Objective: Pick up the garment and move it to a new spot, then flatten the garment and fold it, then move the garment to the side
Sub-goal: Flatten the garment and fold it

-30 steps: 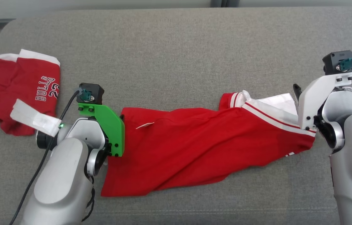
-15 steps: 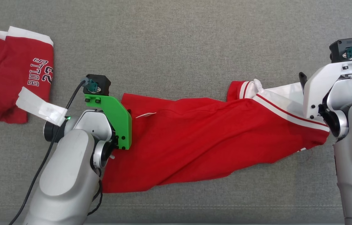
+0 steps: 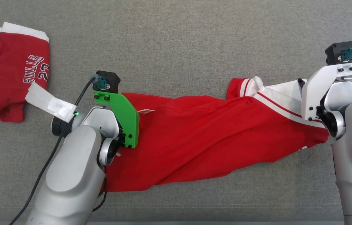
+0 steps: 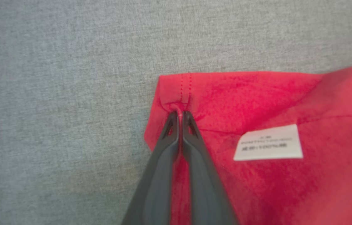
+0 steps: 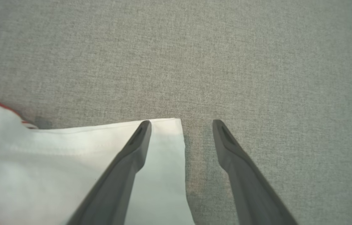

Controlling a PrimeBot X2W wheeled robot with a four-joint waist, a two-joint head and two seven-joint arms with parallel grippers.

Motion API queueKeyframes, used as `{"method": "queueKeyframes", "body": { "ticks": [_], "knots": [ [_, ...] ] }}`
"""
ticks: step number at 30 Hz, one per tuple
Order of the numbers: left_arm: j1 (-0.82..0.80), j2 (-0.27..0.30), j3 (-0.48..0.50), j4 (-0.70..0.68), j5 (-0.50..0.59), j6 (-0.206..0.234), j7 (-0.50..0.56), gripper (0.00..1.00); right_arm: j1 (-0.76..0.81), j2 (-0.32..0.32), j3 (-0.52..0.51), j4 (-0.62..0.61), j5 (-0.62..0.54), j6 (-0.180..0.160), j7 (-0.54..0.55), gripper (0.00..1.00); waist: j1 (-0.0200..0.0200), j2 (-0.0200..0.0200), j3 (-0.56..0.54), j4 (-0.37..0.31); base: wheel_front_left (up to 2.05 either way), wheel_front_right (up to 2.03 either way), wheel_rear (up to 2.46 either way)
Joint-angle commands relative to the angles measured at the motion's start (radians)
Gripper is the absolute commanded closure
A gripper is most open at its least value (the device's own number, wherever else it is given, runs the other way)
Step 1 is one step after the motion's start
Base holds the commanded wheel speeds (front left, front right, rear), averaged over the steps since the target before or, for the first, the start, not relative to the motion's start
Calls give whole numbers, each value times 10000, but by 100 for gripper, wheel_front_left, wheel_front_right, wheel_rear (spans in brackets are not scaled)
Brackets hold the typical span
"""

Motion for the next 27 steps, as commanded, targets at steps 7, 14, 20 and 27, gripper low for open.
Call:
{"method": "queueKeyframes", "body": {
  "ticks": [7,14,20,27],
  "knots": [
    [-106,-43,-98,-36,-58,85,-39,100,-73,26,-432,120,-204,-7,399,0,-1,0,-11,125,0,0,0],
    [-153,-60,-130,-53,-126,116,-111,100,8,226,-884,264,-64,-7,647,0,-1,0,69,225,0,0,0],
    [-185,-28,-106,25,-154,188,-177,100,65,341,-998,448,-3,-9,943,50,-1,0,95,238,0,0,0],
    [-243,46,-51,77,-123,312,-378,100,27,202,-1002,332,-97,-7,528,100,-1,0,50,235,0,0,0]
  ]
}}
